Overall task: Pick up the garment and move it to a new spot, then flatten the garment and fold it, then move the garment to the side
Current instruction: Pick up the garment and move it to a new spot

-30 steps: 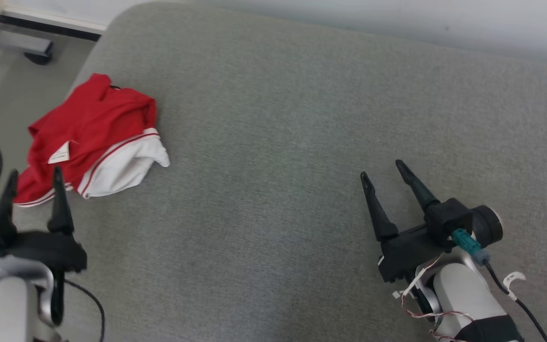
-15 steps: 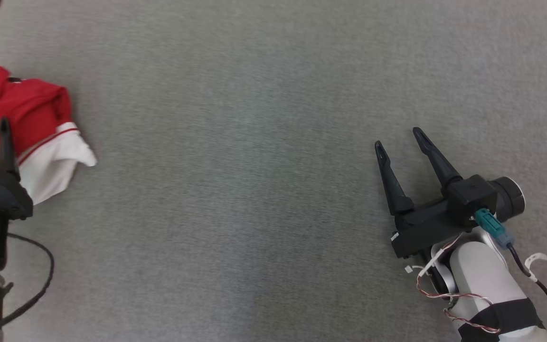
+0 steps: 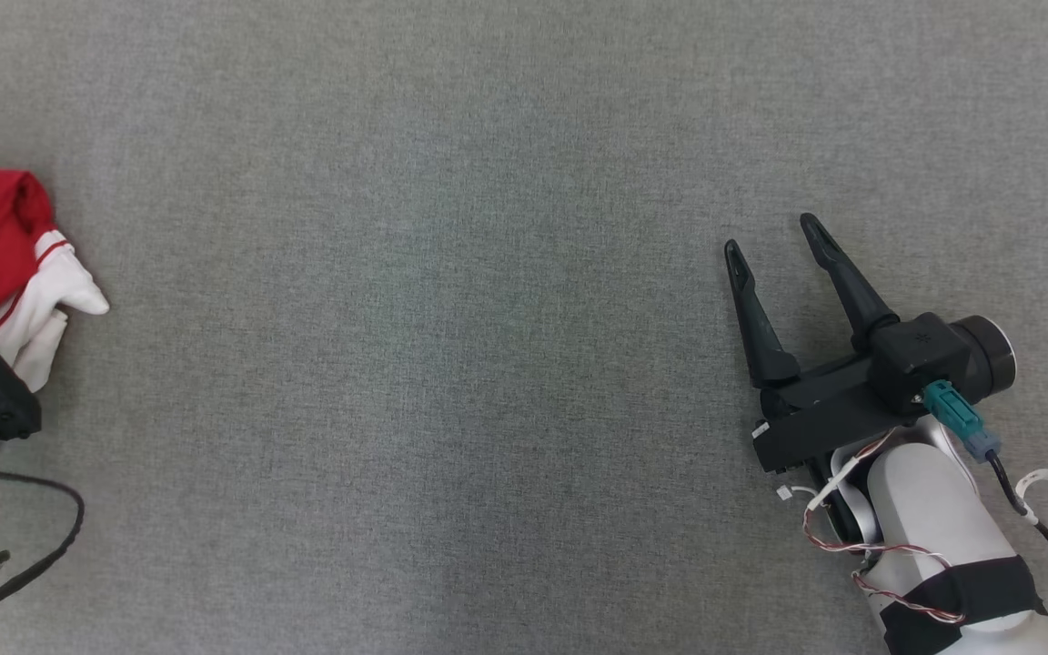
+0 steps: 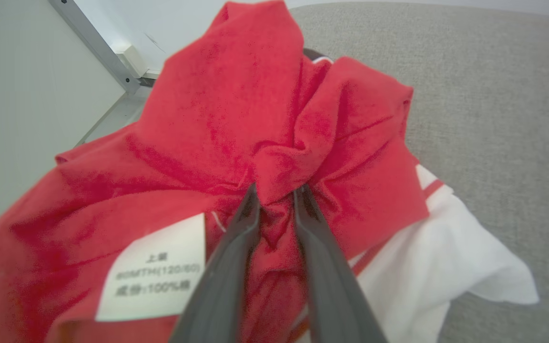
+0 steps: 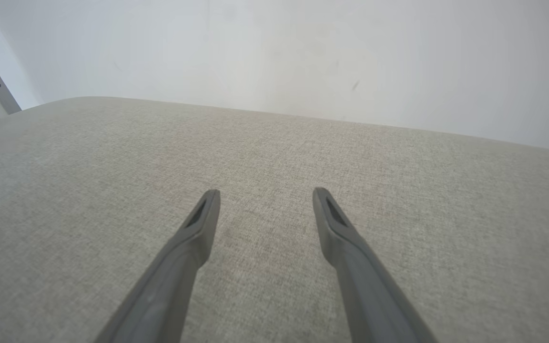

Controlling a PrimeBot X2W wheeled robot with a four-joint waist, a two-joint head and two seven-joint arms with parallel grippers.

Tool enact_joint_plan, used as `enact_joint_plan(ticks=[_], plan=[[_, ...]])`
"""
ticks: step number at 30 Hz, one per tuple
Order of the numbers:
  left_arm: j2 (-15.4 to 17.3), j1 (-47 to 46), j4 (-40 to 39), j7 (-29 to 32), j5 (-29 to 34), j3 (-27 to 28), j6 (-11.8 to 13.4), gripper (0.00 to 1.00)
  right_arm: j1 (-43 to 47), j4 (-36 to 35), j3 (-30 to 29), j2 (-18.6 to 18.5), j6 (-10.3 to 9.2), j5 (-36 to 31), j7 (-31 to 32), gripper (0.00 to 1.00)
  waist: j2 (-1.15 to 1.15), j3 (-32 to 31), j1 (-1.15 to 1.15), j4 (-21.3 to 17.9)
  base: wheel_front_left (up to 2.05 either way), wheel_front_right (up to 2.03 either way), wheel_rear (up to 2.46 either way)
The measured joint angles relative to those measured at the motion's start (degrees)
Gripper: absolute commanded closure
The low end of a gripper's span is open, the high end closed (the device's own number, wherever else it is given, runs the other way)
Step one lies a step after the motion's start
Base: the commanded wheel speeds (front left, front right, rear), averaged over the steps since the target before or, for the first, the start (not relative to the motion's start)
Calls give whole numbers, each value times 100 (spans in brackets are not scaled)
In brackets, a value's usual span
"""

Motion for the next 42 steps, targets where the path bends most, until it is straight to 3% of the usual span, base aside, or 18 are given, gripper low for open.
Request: enact_joint_plan(ticks=[5,11,16,25,33,42], plan=[[43,-108,87,-620,4,-40,-15,100,7,160,-92,105,0,33,-60,0,0,-161,0,-31,0,0,0],[-2,-235,-91,-840,-8,-238,-59,100,55,424,-207,286,0,52,-135,0,0,-406,0,-129,0,0,0],[-327,-232,-1053,-873,74,-302,-93,100,123,579,-345,412,0,59,-163,0,0,-594,0,-290,0,0,0],[-1202,346,-2703,-880,563,-495,90,100,263,577,-603,614,0,70,-169,0,0,-891,0,-720,0,0,0],[-1818,750,-3333,-880,720,-1017,-2,100,398,612,-769,714,0,86,-170,0,-1,-1112,0,-1135,0,0,0],[-2037,1070,-3615,-880,679,-1887,-56,100,471,627,-734,802,0,102,-170,0,-1,-1276,0,-1615,0,0,0]])
